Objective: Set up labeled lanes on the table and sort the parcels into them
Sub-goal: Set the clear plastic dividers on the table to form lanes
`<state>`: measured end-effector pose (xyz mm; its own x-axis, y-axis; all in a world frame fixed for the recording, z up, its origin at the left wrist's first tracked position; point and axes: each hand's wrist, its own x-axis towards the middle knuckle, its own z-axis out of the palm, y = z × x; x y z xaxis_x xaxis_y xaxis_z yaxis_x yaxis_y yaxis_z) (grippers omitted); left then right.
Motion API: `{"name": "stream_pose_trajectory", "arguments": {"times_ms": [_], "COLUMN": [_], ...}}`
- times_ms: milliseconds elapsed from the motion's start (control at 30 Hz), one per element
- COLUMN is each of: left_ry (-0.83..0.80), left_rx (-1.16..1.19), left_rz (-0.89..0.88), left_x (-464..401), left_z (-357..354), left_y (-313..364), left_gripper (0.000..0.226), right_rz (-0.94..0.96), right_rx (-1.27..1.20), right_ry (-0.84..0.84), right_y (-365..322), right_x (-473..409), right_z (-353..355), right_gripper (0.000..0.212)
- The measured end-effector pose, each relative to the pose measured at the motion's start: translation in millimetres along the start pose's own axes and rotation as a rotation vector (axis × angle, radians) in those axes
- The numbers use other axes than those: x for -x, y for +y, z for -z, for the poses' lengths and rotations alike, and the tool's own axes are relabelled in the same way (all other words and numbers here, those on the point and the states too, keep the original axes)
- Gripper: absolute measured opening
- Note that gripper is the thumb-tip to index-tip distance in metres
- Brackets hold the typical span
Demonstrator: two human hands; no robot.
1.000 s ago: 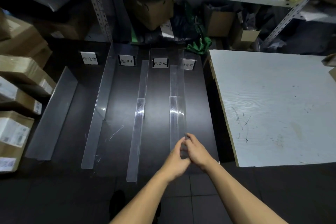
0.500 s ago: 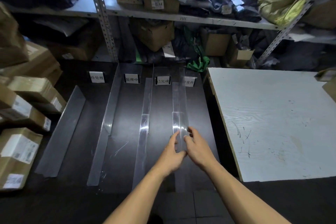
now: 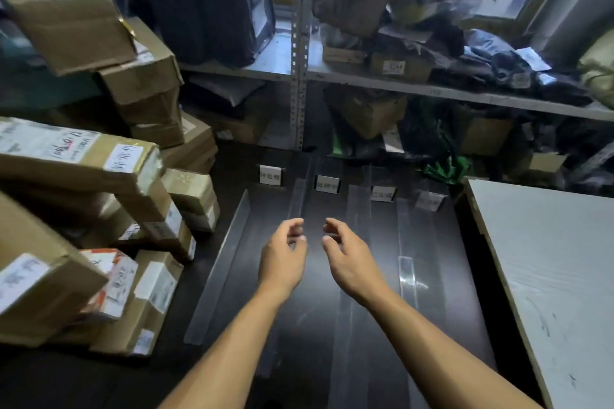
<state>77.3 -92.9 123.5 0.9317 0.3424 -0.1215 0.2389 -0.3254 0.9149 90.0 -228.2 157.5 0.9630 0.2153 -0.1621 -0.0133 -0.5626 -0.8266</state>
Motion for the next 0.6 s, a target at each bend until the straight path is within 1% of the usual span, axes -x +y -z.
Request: {"name": "stream_pose_trajectory", "arguments": {"times_ms": [33,100,133,167,200,300,367,433,500,600], "left_ry": [0.098,0.272,0.305,0.288,0.230,-0.013,-0.151,-0.254,-0.281,-0.239], "left_rx": [-0.068,-0.199,-0.239,-0.271,-0.310,-0.424,-0.390,-0.369,-0.374,-0.355], "left_rz": [-0.010,0.010,0.052,0.111,0.180,0.369,0.423,0.422,0.407,0.432], "left_x": [-8.4,-22.9,-28.8,-33.5,-36.4,-40.8,-40.0,-38.6,-37.5,-38.4], "left_z": [16.7,48.7,63.2,75.8,86.0,105.4,110.8,114.3,116.7,119.7], "left_y": [-9.3,-33.7,-47.6,-61.9,-76.4,-114.7,-130.2,-138.3,-142.0,-141.3], "left_gripper": [0.032,0.039,0.046,0.052,0.058,0.066,0.064,0.059,0.060,0.063], "right_rz": [0.008,0.003,-0.015,-0.039,-0.068,-0.148,-0.183,-0.210,-0.237,-0.269], "right_rx": [0.005,0.019,0.024,0.028,0.033,0.075,0.116,0.155,0.172,0.178], "right_ry": [-0.027,-0.087,-0.119,-0.156,-0.201,-0.362,-0.435,-0.478,-0.504,-0.517], "right_y": [-8.5,-23.2,-28.6,-33.1,-36.6,-41.9,-42.7,-43.5,-44.0,-44.1], "right_x": [-6.2,-18.6,-24.5,-30.8,-36.9,-52.6,-58.8,-63.5,-67.2,-72.0], "right_z": [-14.5,-44.1,-59.0,-73.1,-86.8,-125.6,-147.2,-164.5,-178.2,-192.3], "right_gripper": [0.047,0.047,0.047,0.048,0.049,0.053,0.055,0.057,0.058,0.061]}}
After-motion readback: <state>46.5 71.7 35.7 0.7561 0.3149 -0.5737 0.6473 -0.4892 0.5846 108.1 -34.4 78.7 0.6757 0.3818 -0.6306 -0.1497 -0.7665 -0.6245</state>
